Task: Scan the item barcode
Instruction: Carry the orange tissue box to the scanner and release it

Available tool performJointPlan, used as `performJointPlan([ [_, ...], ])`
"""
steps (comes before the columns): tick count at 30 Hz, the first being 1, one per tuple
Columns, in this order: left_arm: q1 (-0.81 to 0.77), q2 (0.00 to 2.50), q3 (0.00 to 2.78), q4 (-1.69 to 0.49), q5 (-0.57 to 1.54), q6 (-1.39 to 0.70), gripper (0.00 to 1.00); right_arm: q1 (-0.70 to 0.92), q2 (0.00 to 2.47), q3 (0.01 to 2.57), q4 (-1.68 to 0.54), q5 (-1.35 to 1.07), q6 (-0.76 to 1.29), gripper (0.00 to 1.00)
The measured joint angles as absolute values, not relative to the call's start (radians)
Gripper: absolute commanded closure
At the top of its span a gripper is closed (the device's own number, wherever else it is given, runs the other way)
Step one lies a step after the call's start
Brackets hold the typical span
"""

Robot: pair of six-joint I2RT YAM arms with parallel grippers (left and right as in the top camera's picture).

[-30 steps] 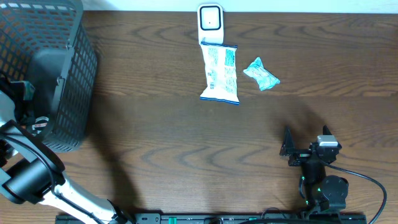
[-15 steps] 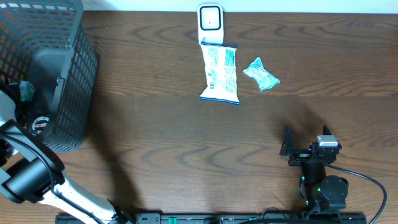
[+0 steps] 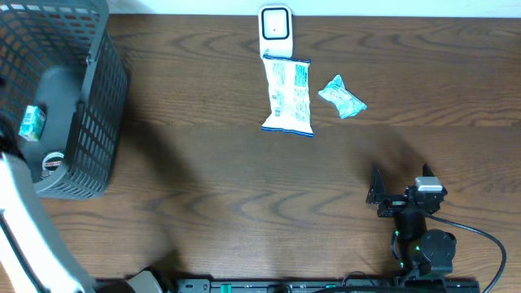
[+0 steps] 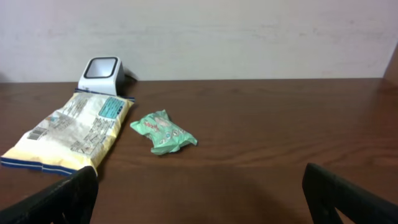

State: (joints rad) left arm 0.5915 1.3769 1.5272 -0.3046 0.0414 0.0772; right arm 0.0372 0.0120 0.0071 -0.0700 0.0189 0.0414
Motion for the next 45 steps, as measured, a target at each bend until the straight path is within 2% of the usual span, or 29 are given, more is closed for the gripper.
performJointPlan([
  [6,0.427,1.292,1.528,-0.228,0.286,-0.27,0.93,0.037,0.012,0.007,-0.07,0.019,0.041,0.01],
  [9,0.249,1.319,1.528,-0.253,0.35,-0.373,0.93,0.037,0.012,0.007,-0.07,0.019,0.041,0.01],
  [14,-0.075,1.474,1.527,-0.281,0.394,-0.439,0.93,0.037,0.012,0.007,-0.07,0.019,0.041,0.01],
  [20,-0.349,1.718,1.527,-0.225,0.387,-0.45,0.93,0.037,0.012,0.007,-0.07,0.019,0.041,0.01],
  [27,-0.495,1.98,1.526,-0.088,0.385,-0.499,0.92,0.037,0.012,0.007,-0.07,0.019,0.041,0.01],
  [28,-0.504,2.001,1.526,-0.07,0.385,-0.507,0.83,0.037,0.012,0.007,-0.07,0.019,0.041,0.01],
  [30,-0.517,2.03,1.526,-0.043,0.385,-0.522,0.55,0.037,0.012,0.007,-0.07,0.019,0.041,0.01],
  [33,-0.525,2.053,1.526,-0.038,0.384,-0.536,0.48,0.037,0.012,0.007,-0.07,0.019,0.041,0.01],
  [34,-0.525,2.054,1.526,-0.038,0.382,-0.539,0.36,0.037,0.012,0.007,-0.07,0.019,0.041,0.01],
  [35,-0.525,2.055,1.526,-0.038,0.382,-0.543,0.3,0.037,0.012,0.007,-0.07,0.019,0.041,0.01],
  [39,-0.521,2.054,1.526,-0.031,0.382,-0.534,0.29,0.037,0.012,0.007,-0.07,0.019,0.041,0.01],
  [40,-0.519,2.054,1.526,-0.031,0.383,-0.526,0.27,0.037,0.012,0.007,-0.07,0.019,0.041,0.01],
  [41,-0.516,2.053,1.526,-0.032,0.383,-0.519,0.17,0.037,0.012,0.007,-0.07,0.019,0.041,0.01],
  [42,-0.507,2.049,1.526,-0.032,0.383,-0.509,0.13,0.037,0.012,0.007,-0.07,0.019,0.041,0.01],
  [45,-0.472,2.022,1.525,-0.033,0.384,-0.456,0.06,0.037,0.012,0.007,-0.07,0.019,0.041,0.01],
])
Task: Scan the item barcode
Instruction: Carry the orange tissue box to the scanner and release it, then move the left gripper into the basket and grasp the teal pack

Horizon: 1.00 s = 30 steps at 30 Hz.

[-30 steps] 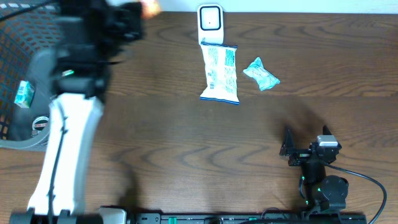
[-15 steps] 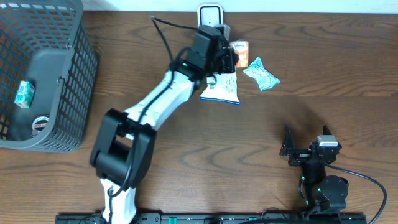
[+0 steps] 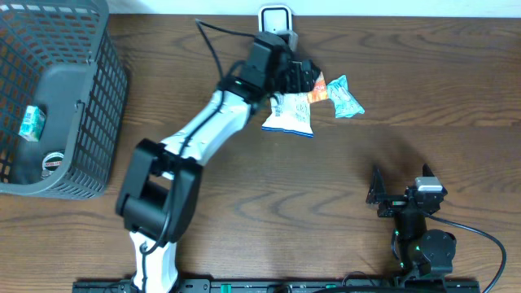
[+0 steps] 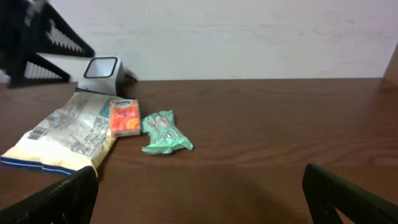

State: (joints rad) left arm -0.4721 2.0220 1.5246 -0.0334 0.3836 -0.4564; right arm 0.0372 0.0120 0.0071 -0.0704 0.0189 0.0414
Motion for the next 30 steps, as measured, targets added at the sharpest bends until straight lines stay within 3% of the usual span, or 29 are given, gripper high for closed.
performJointPlan([
  [3,-0.408,1.951,1.524,-0.035,0.373,-0.41,0.01,0.037,0.012,0.007,-0.07,0.019,0.041,0.01],
  [14,0.035,1.568,1.525,-0.115,0.18,-0.144,0.02,0.037,0.012,0.007,-0.07,0.019,0.041,0.01],
  [21,0.292,1.567,1.526,-0.275,-0.034,0.23,0.02,0.037,0.012,0.007,-0.07,0.019,0.041,0.01],
  [30,0.546,1.575,1.526,-0.342,-0.167,0.369,0.02,0.037,0.012,0.007,-0.07,0.019,0.041,0.01],
])
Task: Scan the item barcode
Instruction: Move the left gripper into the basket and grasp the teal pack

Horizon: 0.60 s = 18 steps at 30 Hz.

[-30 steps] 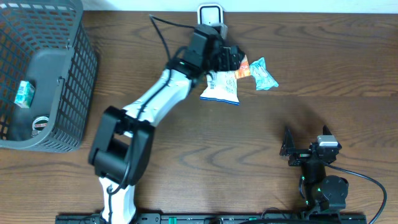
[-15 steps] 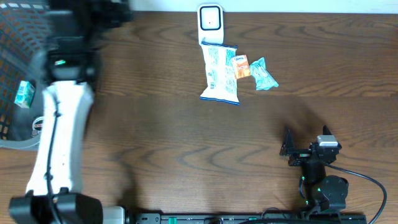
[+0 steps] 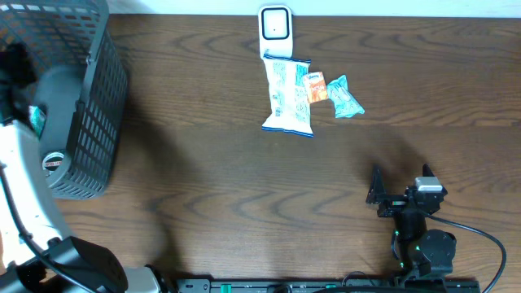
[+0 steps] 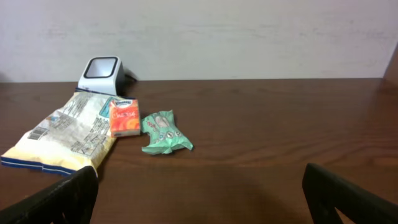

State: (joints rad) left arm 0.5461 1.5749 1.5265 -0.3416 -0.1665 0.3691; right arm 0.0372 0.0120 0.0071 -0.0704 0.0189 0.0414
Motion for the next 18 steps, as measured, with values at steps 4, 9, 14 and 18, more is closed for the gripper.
performJointPlan([
  [4,0.62,1.609,1.526,-0.417,-0.179,0.44,0.02,0.037,0.012,0.007,-0.07,0.019,0.041,0.01],
  [9,0.638,1.732,1.526,-0.525,-0.141,0.567,0.01,0.037,0.012,0.007,-0.07,0.019,0.041,0.01],
  [14,0.616,1.826,1.525,-0.527,-0.1,0.648,0.15,0.037,0.012,0.007,-0.07,0.019,0.041,0.01],
  [18,0.607,1.881,1.525,-0.51,-0.104,0.707,0.14,0.037,0.012,0.007,-0.07,0.019,0.041,0.01],
])
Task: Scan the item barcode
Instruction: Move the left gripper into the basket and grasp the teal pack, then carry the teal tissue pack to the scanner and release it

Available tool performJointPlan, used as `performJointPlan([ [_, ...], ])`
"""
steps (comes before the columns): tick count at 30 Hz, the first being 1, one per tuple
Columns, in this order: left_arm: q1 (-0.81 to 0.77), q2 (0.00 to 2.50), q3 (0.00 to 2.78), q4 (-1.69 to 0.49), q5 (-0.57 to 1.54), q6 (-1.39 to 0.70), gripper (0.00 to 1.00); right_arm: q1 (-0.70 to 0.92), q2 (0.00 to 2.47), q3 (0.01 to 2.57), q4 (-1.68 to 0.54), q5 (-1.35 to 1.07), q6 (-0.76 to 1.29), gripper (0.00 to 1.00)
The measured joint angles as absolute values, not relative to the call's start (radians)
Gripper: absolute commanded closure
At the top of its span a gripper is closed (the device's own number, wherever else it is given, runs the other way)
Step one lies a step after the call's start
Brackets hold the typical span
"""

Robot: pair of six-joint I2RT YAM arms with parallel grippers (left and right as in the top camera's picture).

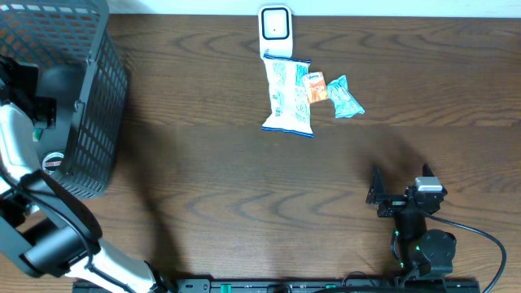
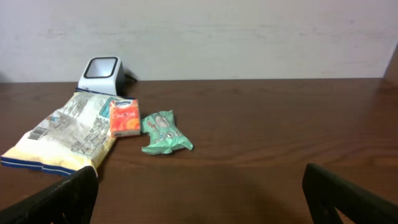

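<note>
The white barcode scanner (image 1: 275, 24) (image 2: 101, 70) stands at the table's far edge. In front of it lie a chip bag (image 1: 289, 96) (image 2: 68, 134), a small orange packet (image 1: 315, 87) (image 2: 124, 117) and a green packet (image 1: 344, 96) (image 2: 163, 132). My left gripper (image 1: 28, 94) reaches down inside the grey basket (image 1: 102, 122), over a small teal item (image 1: 37, 130); how its jaws stand is hidden. My right gripper (image 1: 400, 175) (image 2: 205, 186) rests open near the front right, holding nothing.
The basket fills the far left corner and also holds a round tin (image 1: 52, 163). My left arm runs along the table's left edge. The right arm's base and cable sit at the front edge.
My left gripper has moved further into the basket and now covers most of the teal item. The items by the scanner and my right arm have not moved.
First my left arm was at the basket, with only the chip bag and green packet by the scanner. Then it was stretched out beside the scanner, with the orange packet lying between them. Then it was back at the basket, the orange packet left lying there.
</note>
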State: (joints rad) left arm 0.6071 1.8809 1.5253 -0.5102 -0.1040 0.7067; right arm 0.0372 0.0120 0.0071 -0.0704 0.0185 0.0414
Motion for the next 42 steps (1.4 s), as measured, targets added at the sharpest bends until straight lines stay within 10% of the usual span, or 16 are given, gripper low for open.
performJointPlan([
  [22,0.608,2.084,1.524,-0.384,-0.164,0.834,0.26,0.037,0.012,0.007,-0.07,0.019,0.041,0.01],
  [29,0.608,2.106,1.525,-0.406,-0.168,0.78,0.92,0.037,0.012,0.007,-0.07,0.019,0.041,0.01],
  [42,0.609,1.761,1.515,-0.44,0.009,0.367,0.92,0.037,0.012,0.007,-0.07,0.019,0.041,0.01],
])
